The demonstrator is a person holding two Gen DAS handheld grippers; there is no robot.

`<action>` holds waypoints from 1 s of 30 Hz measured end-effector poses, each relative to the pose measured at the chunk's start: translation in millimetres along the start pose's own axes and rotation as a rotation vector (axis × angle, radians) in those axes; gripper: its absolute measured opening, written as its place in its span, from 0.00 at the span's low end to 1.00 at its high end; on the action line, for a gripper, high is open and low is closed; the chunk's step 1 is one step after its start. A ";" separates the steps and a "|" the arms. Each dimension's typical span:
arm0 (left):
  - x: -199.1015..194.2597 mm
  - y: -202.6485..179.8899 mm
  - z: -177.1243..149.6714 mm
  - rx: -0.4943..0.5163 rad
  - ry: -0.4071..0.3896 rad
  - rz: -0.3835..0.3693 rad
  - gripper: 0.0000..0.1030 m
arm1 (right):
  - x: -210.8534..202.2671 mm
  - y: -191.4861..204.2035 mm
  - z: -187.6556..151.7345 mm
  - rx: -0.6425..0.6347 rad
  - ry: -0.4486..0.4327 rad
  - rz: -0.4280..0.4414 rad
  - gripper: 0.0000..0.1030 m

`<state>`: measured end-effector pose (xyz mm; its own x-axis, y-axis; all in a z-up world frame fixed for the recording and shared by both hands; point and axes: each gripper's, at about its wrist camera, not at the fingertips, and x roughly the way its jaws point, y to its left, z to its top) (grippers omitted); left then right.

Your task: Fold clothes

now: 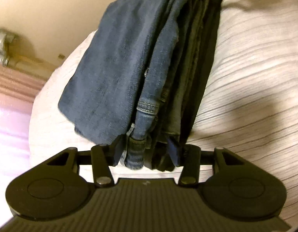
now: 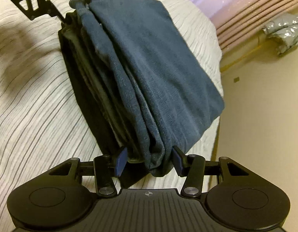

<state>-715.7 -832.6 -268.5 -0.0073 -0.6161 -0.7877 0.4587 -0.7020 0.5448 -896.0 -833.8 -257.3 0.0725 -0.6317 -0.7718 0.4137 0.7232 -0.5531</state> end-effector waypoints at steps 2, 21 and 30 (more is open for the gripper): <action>-12.4 12.0 -3.8 -0.128 0.031 -0.011 0.44 | -9.8 -7.1 2.6 0.077 0.007 0.006 0.49; -151.3 43.5 -70.6 -1.026 -0.001 -0.139 0.92 | -120.1 -35.2 -21.4 1.465 0.040 0.302 0.86; -187.5 43.1 -73.8 -1.044 -0.049 -0.145 0.98 | -181.2 -10.4 19.4 1.280 -0.009 0.088 0.86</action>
<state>-629.1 -721.0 -118.6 -0.1486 -0.5807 -0.8004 0.9876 -0.1284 -0.0902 -895.9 -732.3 -105.6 0.1483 -0.6009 -0.7854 0.9801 -0.0170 0.1980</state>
